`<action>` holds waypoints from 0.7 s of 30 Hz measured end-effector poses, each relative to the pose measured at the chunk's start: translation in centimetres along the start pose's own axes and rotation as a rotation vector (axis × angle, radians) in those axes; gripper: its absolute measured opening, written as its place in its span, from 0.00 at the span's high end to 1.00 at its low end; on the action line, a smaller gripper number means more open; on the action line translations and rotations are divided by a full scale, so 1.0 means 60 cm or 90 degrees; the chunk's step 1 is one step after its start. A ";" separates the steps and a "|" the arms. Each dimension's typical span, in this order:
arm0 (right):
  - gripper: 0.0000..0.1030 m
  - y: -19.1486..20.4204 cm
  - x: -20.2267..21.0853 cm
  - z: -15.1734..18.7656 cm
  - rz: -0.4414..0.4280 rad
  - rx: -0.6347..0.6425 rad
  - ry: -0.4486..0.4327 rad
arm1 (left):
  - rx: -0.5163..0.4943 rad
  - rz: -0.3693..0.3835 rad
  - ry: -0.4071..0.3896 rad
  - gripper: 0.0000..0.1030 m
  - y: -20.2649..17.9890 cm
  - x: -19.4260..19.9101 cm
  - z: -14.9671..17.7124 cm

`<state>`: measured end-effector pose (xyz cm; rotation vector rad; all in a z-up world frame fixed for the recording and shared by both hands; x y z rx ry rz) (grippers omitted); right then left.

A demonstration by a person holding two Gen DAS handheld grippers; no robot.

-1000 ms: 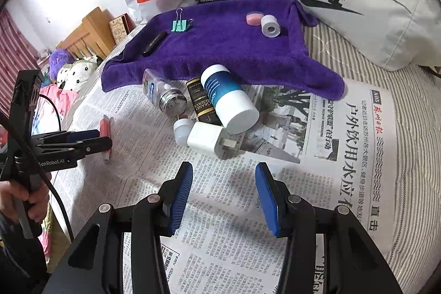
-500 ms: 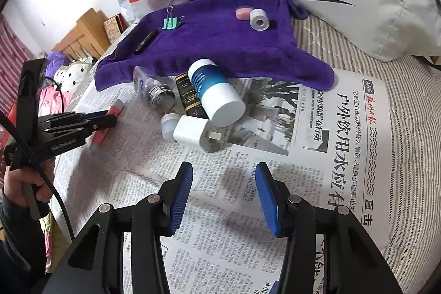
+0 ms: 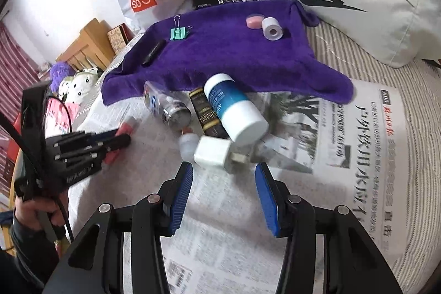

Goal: Organize rigid objects
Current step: 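Lower left tool over the pink marker and close its fingers, then grasp the white USB charger with right tool while left tool holds the pink marker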

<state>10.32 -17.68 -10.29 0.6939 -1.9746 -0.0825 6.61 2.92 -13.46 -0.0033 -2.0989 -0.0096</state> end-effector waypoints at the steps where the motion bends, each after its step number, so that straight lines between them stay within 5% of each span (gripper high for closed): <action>1: 0.54 0.004 -0.005 -0.004 0.003 -0.001 0.001 | 0.000 0.000 0.000 0.85 0.000 0.000 0.000; 13: 0.45 0.022 -0.042 -0.021 0.076 -0.021 0.004 | 0.002 0.017 -0.008 0.85 0.003 0.004 0.003; 21: 0.46 0.045 -0.057 -0.006 0.088 0.073 0.040 | 0.017 0.039 -0.012 0.85 0.010 0.010 0.006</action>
Point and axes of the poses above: each gripper's, at about its wrist camera, not at the fingertips, and x roughly against the way its jaws point, y to its left, z to its underside, the point moved 2 cm from there along -x, roughly the way its jaws point, and after that the axes turned 4 degrees about -z, right-handed, at the moved point
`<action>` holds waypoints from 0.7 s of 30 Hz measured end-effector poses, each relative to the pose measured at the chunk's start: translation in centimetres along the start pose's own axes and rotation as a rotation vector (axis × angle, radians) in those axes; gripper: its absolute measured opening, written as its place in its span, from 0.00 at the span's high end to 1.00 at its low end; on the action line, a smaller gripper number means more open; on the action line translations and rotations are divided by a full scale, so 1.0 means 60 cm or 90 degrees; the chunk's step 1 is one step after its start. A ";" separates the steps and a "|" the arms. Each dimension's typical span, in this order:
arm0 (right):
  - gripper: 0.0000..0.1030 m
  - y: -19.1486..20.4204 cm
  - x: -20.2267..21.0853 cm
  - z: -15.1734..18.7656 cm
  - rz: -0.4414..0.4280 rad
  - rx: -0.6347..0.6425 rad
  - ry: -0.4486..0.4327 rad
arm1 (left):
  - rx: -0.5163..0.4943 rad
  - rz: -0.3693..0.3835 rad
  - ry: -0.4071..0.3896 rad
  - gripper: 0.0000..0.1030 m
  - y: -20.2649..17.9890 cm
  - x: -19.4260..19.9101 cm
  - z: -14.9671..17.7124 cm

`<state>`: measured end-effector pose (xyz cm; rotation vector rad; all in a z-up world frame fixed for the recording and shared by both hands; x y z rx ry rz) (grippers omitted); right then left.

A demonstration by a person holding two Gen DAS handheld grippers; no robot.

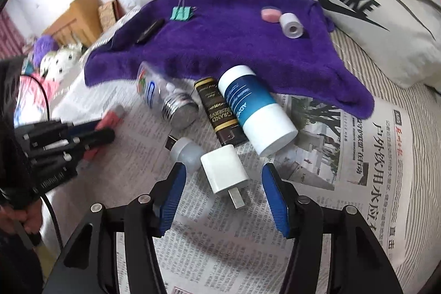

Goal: Organize rigid objects
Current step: 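Grasp the white USB charger with right tool while left tool holds the pink marker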

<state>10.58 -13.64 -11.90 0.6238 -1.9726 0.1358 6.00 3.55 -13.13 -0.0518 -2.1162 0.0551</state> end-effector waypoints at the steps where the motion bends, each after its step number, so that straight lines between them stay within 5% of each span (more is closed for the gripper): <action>1: 0.53 0.000 -0.004 0.000 -0.002 0.005 0.003 | -0.001 0.000 0.000 0.85 -0.001 0.000 -0.001; 4: 0.68 0.001 -0.008 0.001 0.005 0.023 -0.003 | -0.001 0.000 0.000 0.85 -0.003 0.001 -0.001; 21: 0.69 -0.011 0.025 0.012 -0.035 0.023 -0.009 | 0.014 0.019 0.006 0.88 0.009 0.020 0.002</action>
Point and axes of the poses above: each gripper's, at about its wrist camera, not at the fingertips, and x roughly against the way its jaws point, y to its left, z to its underside, the point moved 2 cm from there along -x, roughly the way its jaws point, and after that the axes turned 4 degrees about -z, right-handed, at the moved point
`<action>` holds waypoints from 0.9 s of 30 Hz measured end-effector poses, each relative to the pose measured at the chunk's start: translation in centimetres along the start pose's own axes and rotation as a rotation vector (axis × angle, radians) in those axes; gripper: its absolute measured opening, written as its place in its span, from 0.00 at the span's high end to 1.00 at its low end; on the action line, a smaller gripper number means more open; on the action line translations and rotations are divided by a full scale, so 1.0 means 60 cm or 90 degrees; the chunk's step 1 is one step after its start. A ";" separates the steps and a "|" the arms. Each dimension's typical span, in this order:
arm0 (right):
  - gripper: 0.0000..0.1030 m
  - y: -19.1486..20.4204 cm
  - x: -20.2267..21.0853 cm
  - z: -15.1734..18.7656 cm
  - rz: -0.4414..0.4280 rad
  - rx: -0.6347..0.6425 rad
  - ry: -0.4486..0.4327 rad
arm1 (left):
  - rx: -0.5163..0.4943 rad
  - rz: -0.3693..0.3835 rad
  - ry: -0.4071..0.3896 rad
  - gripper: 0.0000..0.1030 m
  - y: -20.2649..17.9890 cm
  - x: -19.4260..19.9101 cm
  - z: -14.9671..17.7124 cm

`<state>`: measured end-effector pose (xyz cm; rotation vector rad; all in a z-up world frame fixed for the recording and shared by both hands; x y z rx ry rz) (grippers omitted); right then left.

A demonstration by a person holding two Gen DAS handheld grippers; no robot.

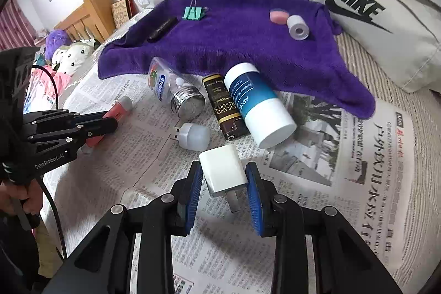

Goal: Organize rigid objects
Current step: 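Grasp the white USB charger with right tool while left tool holds the pink marker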

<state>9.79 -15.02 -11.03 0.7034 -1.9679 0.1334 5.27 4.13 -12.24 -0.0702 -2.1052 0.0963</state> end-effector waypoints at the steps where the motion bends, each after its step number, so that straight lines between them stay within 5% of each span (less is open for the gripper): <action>1: 0.69 -0.001 0.004 0.000 0.001 0.000 -0.002 | 0.002 0.003 0.000 0.88 0.001 0.001 0.000; 27: 0.69 -0.031 0.054 -0.037 -0.010 -0.011 -0.042 | -0.013 0.013 -0.029 0.88 0.009 0.044 -0.077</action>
Point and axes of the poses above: each gripper's, at about its wrist camera, not at the fingertips, and x roughly against the way its jaws point, y to its left, z to its underside, the point moved 2 cm from there along -x, roughly the way its jaws point, and after that the axes turned 4 degrees about -z, right-handed, at the moved point
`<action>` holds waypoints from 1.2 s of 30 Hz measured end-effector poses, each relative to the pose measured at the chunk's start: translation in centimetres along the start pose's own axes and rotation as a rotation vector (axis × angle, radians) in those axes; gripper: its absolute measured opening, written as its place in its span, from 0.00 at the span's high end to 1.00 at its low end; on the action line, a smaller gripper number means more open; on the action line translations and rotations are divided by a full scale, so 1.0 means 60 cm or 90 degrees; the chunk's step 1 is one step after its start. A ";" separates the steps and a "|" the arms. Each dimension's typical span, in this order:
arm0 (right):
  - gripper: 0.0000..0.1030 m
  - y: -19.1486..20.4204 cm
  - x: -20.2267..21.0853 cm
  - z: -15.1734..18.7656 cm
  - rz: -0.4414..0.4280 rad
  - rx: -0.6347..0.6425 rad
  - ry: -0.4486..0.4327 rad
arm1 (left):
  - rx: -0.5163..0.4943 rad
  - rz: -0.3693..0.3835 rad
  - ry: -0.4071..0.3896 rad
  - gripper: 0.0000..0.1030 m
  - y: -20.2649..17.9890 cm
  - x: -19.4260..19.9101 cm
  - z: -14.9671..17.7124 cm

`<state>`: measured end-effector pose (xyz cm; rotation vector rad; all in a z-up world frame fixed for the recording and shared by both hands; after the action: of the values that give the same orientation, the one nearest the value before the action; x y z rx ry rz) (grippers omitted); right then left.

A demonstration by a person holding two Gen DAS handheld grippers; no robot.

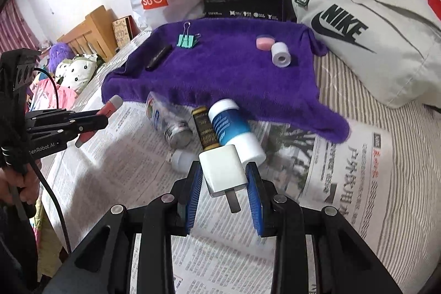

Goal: Organize rigid objects
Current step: 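Grasp the white USB charger with right tool while left tool holds the pink marker, then carry marker and charger onto the purple towel and open both tools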

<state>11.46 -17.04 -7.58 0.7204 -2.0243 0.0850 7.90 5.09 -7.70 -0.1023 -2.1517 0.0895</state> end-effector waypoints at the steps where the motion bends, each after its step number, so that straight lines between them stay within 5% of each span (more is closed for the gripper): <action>1: 0.69 -0.002 0.001 -0.006 -0.001 0.000 -0.004 | -0.002 -0.003 -0.001 0.88 0.003 0.000 -0.005; 15: 0.69 -0.025 -0.009 -0.097 0.013 0.004 -0.028 | -0.008 -0.017 -0.011 0.88 0.040 -0.022 -0.078; 25: 0.69 -0.079 -0.099 -0.171 0.047 -0.015 0.009 | 0.000 -0.004 0.002 0.88 0.053 -0.070 -0.119; 36: 0.69 -0.101 -0.171 -0.190 0.073 -0.009 0.046 | 0.008 0.002 0.020 0.88 0.064 -0.112 -0.145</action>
<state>27.23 -13.52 -11.03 0.5834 -1.9939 0.1620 18.99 8.36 -8.90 -0.0999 -2.1190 0.1020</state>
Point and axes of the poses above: each gripper's, at about its wrist camera, not at the fingertips, and x roughly against the way its jaws point, y to its left, z to its underside, the point moved 2 cm from there along -x, roughly the way its jaws point, and after that the axes turned 4 degrees about -z, right-handed, at the moved point
